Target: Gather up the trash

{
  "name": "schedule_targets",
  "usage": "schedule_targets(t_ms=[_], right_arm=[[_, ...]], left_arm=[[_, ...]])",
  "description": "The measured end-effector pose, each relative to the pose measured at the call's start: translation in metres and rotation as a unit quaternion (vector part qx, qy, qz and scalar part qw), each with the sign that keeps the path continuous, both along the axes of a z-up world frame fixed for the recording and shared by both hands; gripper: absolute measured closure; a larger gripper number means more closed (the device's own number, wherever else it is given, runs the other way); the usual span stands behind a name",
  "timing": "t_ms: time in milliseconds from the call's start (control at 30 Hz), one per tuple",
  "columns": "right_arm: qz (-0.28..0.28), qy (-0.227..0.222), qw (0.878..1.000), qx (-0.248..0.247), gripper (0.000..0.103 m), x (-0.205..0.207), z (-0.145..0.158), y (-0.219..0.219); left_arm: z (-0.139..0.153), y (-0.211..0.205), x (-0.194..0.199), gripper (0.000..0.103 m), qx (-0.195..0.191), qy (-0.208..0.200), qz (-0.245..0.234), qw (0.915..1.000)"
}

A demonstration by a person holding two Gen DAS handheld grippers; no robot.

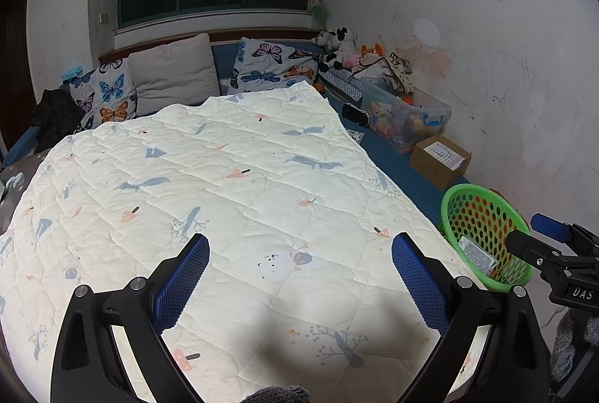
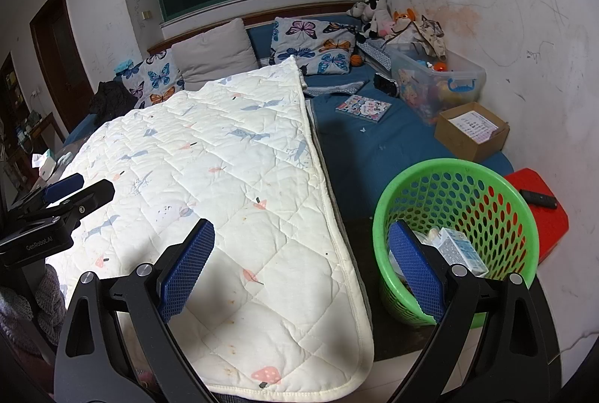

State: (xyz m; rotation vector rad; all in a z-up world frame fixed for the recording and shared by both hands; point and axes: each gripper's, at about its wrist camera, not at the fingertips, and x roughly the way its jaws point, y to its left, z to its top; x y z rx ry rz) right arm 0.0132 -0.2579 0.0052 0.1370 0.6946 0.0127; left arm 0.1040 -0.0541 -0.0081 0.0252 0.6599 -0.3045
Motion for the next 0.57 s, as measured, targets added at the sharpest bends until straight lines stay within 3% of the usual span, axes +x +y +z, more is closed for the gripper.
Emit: schedule_targets(t_ms=[567], right_arm=[[0.0, 0.0, 1.0, -0.001, 0.009, 0.0009, 0.0002, 0.0017]], left_arm=[[-0.0019, 0.002, 0.0015, 0.008, -0.002, 0.002, 0.008, 1.0]])
